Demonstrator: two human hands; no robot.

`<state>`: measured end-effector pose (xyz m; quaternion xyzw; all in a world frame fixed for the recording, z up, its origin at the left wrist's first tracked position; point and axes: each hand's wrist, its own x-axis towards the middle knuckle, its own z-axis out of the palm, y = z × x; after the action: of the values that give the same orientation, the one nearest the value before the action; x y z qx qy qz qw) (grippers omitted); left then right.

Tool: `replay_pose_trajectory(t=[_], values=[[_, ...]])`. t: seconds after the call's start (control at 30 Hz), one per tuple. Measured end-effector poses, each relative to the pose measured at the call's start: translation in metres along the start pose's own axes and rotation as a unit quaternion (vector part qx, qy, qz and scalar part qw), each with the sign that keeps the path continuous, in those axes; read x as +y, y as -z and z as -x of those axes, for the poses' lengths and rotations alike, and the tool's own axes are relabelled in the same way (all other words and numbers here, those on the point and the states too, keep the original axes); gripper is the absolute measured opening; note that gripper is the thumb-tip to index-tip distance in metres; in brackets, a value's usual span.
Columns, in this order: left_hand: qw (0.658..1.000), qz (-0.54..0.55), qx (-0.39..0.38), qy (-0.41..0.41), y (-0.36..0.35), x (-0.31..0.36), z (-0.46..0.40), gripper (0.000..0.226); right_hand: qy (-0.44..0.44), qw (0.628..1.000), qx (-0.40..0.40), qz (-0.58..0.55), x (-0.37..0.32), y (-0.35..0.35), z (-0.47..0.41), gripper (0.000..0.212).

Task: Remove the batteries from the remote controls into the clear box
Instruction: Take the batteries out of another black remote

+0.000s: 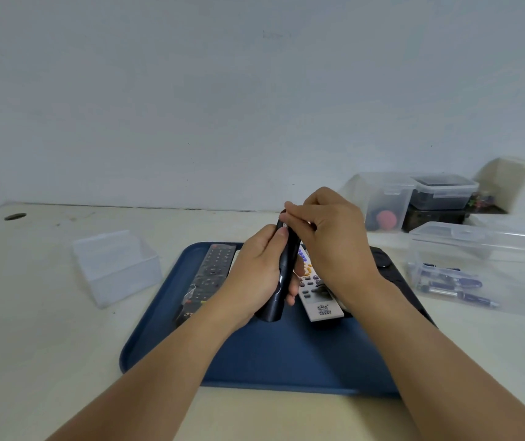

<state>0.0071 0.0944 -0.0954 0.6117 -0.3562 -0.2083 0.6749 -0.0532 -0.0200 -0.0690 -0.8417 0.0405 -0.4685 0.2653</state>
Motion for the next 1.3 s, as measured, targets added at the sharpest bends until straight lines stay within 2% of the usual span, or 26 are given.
replay_pose_trajectory(t=[0.2, 0.27, 0.33, 0.37, 0.43, 0.5, 0.57, 0.67, 0.87, 1.07, 1.2, 1.3], values=[[0.997, 0.017, 0.071, -0.005, 0.006, 0.005, 0.001, 0.031, 0.004, 0.990, -0.121, 0.066, -0.008, -0.003, 0.001, 0.033], [0.995, 0.032, 0.091, -0.011, 0.010, 0.009, -0.002, 0.031, -0.023, 0.993, -0.117, -0.022, -0.007, -0.007, 0.003, 0.034], [0.994, 0.046, 0.097, -0.007, 0.011, 0.011, -0.004, 0.030, -0.112, 0.978, -0.068, -0.160, -0.005, -0.010, 0.004, 0.036], [0.994, 0.047, 0.097, -0.006, 0.010, 0.011, -0.005, 0.028, -0.185, 0.954, -0.047, -0.232, -0.004, -0.011, 0.000, 0.040], [0.995, 0.040, 0.091, -0.007, 0.010, 0.008, -0.005, 0.025, -0.313, 0.879, -0.035, -0.359, -0.002, -0.006, -0.007, 0.042], [0.996, 0.034, 0.088, -0.009, 0.010, 0.005, -0.005, 0.024, -0.353, 0.819, -0.052, -0.450, 0.002, 0.003, -0.011, 0.036], [0.995, 0.026, 0.091, -0.007, 0.011, 0.003, -0.006, 0.024, -0.337, 0.786, -0.075, -0.513, 0.005, 0.009, -0.009, 0.028], [0.996, 0.007, 0.092, -0.011, 0.013, 0.002, -0.007, 0.023, -0.299, 0.808, -0.065, -0.503, 0.004, 0.010, -0.004, 0.023], [0.996, -0.044, 0.072, -0.041, 0.009, 0.000, -0.005, 0.024, -0.307, 0.842, 0.013, -0.443, 0.004, 0.011, -0.003, 0.012], [0.988, -0.070, 0.093, -0.097, 0.005, -0.001, -0.004, 0.019, -0.326, 0.857, -0.049, -0.395, 0.006, 0.005, -0.001, 0.025], [0.984, -0.070, 0.107, -0.123, 0.007, -0.002, -0.007, 0.010, -0.326, 0.839, -0.056, -0.433, 0.004, 0.000, 0.001, 0.018], [0.979, -0.083, 0.127, -0.134, 0.010, -0.003, -0.009, 0.013, -0.317, 0.834, -0.008, -0.452, 0.000, -0.001, 0.003, 0.028]])
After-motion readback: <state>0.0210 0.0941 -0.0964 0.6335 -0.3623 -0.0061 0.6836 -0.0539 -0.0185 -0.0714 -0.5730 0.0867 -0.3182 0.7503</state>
